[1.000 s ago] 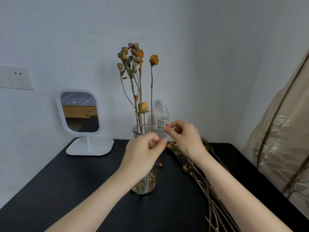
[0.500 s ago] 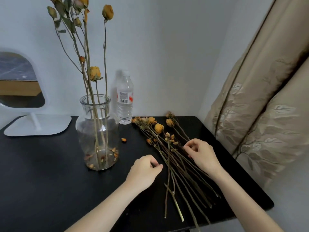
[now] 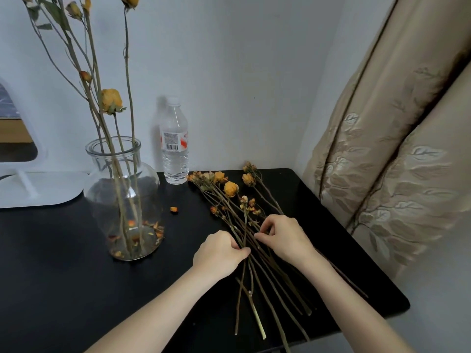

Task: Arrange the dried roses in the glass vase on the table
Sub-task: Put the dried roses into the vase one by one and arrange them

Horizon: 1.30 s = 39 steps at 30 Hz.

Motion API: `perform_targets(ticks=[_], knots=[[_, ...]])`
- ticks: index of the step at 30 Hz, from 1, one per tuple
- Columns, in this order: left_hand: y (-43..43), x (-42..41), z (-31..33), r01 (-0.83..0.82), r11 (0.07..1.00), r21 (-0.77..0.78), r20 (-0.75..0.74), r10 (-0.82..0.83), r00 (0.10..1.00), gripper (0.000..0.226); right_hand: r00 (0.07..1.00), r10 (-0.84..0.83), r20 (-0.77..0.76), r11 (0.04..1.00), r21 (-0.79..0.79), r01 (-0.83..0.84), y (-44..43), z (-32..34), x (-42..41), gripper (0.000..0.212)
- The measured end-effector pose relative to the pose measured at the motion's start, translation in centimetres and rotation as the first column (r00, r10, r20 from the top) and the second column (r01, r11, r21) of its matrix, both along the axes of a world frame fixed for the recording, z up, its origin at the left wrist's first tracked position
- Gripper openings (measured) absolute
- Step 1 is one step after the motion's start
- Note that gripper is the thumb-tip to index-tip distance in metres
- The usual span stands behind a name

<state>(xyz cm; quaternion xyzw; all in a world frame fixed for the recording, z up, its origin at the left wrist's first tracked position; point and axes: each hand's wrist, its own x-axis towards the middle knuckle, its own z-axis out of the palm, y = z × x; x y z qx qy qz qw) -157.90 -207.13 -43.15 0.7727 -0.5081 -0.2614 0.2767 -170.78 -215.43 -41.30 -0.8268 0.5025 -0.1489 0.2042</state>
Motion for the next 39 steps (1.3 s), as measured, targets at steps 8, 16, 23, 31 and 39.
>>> perform_targets(ticks=[8,16,23,31,39], knots=[[-0.1,-0.1,0.0,0.029,0.999,-0.025,-0.099,-0.032,0.995,0.031,0.996,-0.077,-0.049,0.997,0.022,0.078,-0.4,-0.2,0.1,0.023],[0.5,1.1,1.1,-0.076,0.990,-0.119,-0.252,0.044,0.967,0.030,0.998,0.055,-0.013,0.998,0.029,-0.054,0.5,0.3,0.5,0.018],[1.5,2.6,1.3,-0.128,0.984,-0.127,-0.243,0.094,0.965,0.029,0.978,0.131,-0.163,0.991,0.037,-0.127,1.3,0.4,1.8,0.018],[2.0,2.9,1.5,-0.119,0.981,-0.150,-0.229,0.082,0.970,0.028,0.969,0.090,-0.229,0.995,0.065,-0.077,1.5,0.7,2.7,0.013],[2.4,3.5,2.0,-0.142,0.963,-0.229,-0.264,0.078,0.961,0.025,0.999,0.044,-0.016,0.992,0.116,-0.042,0.8,3.1,1.3,0.018]])
